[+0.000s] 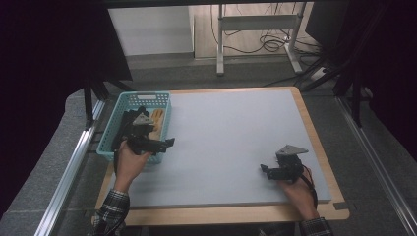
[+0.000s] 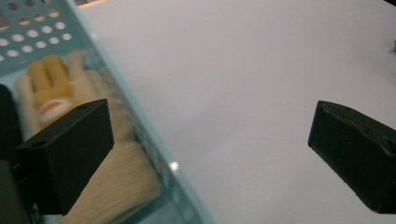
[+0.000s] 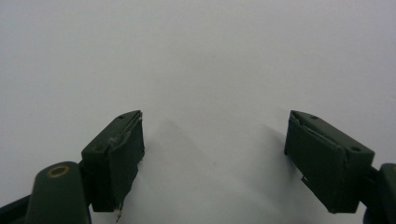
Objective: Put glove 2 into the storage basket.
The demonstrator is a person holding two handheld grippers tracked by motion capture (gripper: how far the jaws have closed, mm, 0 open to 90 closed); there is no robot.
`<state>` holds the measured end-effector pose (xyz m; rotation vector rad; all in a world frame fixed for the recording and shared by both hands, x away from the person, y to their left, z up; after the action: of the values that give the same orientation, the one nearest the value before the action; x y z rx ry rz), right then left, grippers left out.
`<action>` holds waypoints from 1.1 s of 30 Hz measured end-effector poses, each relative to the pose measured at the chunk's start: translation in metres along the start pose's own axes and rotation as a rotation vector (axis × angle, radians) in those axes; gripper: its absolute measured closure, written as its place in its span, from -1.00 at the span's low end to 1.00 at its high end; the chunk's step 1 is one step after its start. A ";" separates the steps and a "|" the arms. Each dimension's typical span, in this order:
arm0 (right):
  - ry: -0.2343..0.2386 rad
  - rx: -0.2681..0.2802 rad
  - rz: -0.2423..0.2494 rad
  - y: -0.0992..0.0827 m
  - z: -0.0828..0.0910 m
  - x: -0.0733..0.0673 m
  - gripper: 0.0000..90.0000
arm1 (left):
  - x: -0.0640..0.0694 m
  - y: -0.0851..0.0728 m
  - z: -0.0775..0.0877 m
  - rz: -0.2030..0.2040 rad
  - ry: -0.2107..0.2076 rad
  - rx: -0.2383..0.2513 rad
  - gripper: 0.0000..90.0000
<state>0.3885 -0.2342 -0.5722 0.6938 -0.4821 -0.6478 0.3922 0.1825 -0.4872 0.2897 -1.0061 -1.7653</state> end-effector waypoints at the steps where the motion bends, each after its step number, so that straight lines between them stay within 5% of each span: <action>1: 0.001 0.000 0.000 0.000 0.000 0.000 -0.57 | 0.003 -0.001 -0.001 -0.006 -0.006 -0.002 -0.99; 20: 0.000 0.000 0.000 0.000 0.000 0.000 -0.57 | 0.055 -0.036 -0.030 -0.075 -0.139 -0.008 -0.99; 29: 0.001 0.001 0.000 0.000 0.000 0.000 -0.57 | 0.065 -0.063 -0.051 -0.082 -0.180 -0.034 -1.00; 33: 0.001 0.001 0.000 0.000 0.000 0.000 -0.57 | 0.066 -0.075 -0.059 -0.096 -0.158 -0.056 -1.00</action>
<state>0.3885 -0.2342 -0.5722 0.6948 -0.4818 -0.6477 0.3503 0.1051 -0.5623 0.1678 -1.0675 -1.9234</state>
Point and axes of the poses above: each handheld gripper's, and its own axes: z roughly backward along the jaws, y roughly out of its top, x roughly to its right, the point moved 6 cm from there along -z, roughly forward along the jaws, and after that the axes turned 11 degrees about z, right-handed, at the moved point
